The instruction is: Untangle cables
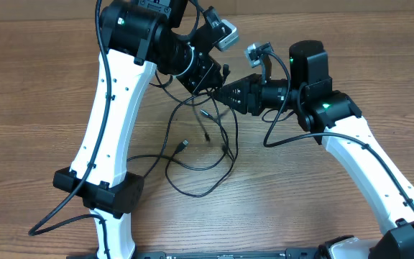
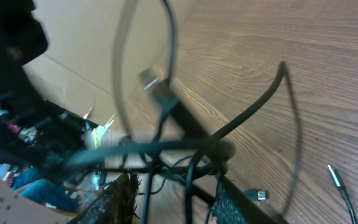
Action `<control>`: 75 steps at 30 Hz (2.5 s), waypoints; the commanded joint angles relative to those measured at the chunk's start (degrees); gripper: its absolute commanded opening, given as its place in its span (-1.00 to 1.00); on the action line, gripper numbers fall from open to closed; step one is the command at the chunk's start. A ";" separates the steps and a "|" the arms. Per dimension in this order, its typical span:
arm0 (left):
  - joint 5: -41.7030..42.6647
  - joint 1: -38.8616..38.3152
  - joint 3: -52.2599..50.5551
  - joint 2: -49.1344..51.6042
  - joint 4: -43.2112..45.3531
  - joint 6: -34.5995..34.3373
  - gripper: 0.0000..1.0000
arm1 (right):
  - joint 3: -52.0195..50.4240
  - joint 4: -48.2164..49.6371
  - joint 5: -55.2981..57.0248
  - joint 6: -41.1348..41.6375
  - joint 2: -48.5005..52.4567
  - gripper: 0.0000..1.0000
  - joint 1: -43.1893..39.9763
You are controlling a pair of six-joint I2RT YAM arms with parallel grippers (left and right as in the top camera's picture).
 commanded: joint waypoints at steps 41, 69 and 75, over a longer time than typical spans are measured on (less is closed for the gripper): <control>11.78 -0.09 1.62 -2.27 3.52 -13.57 -0.92 | -0.22 10.82 6.38 1.70 -1.11 -0.40 0.46; -13.16 8.02 1.55 -2.19 9.51 -19.67 -0.92 | -0.22 3.54 -5.70 -1.79 -1.11 -0.85 0.57; -5.25 5.14 1.55 -2.19 2.19 -2.93 -0.84 | -0.22 3.50 3.72 -1.25 -1.11 -0.88 0.35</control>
